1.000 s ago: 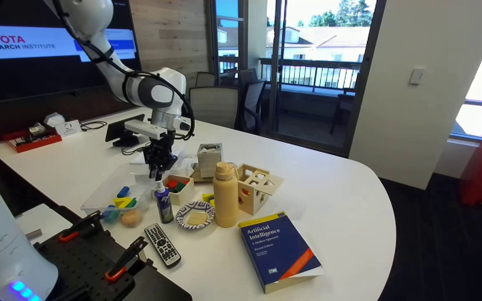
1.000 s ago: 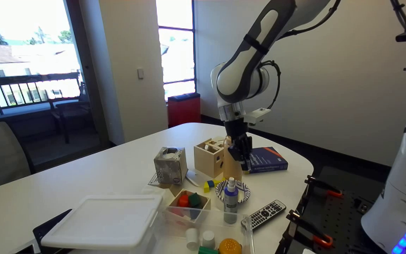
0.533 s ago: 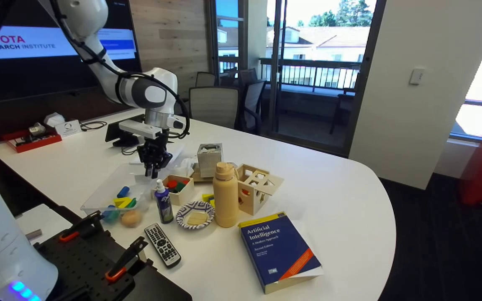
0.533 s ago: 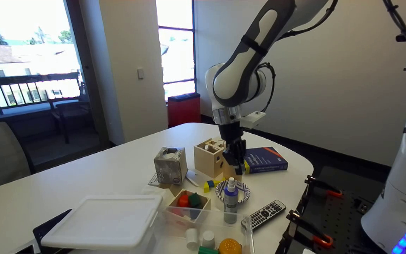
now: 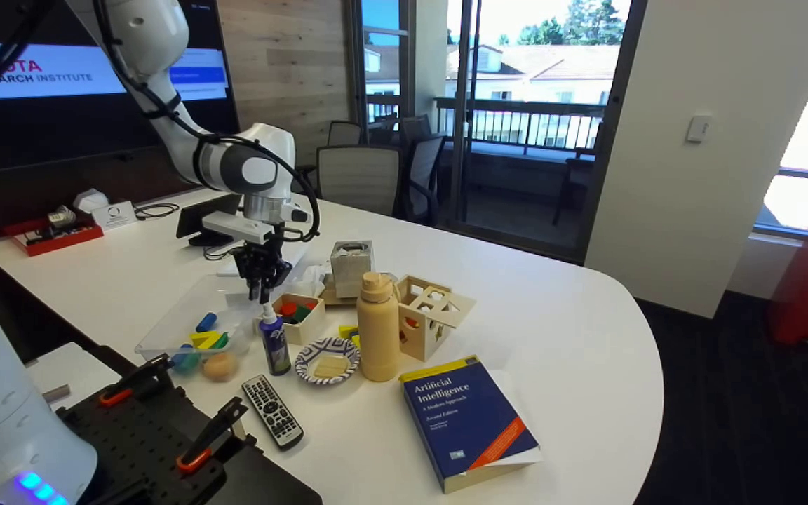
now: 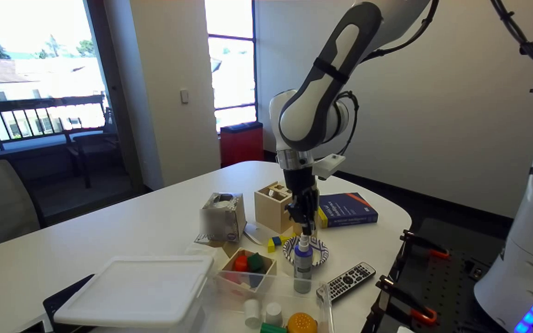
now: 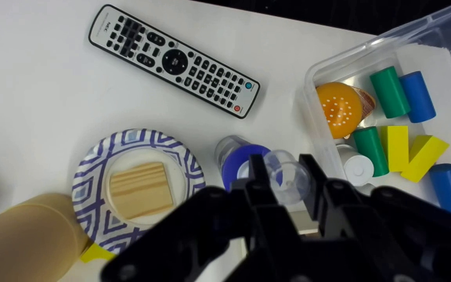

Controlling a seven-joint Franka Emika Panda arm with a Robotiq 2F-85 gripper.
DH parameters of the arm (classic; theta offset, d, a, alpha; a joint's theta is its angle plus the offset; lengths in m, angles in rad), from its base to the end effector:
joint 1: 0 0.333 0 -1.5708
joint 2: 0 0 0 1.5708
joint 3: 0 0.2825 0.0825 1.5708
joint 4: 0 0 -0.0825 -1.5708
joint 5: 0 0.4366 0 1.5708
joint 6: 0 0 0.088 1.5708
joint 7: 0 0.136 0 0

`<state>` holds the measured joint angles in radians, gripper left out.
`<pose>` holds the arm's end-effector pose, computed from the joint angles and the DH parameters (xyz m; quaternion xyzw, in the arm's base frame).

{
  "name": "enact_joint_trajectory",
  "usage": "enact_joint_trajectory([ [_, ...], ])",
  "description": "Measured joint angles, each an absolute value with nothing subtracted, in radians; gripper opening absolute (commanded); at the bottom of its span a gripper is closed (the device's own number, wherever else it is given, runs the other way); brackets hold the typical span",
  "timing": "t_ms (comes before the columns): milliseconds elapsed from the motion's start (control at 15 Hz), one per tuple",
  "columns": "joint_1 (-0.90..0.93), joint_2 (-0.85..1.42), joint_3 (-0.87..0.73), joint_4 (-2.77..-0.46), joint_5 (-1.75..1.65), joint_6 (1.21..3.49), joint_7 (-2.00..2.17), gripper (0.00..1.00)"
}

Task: Put the yellow blocks inside the box

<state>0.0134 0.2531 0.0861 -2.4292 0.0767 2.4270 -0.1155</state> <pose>0.4663 0.0525 0.0778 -0.9886 -0.0746 0.1268 0.0331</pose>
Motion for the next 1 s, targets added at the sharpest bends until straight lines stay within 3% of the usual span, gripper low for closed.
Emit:
enact_joint_trajectory([
  [1000,0.015,0.284,0.093,-2.424,0.067,2.476,-0.116,0.06],
])
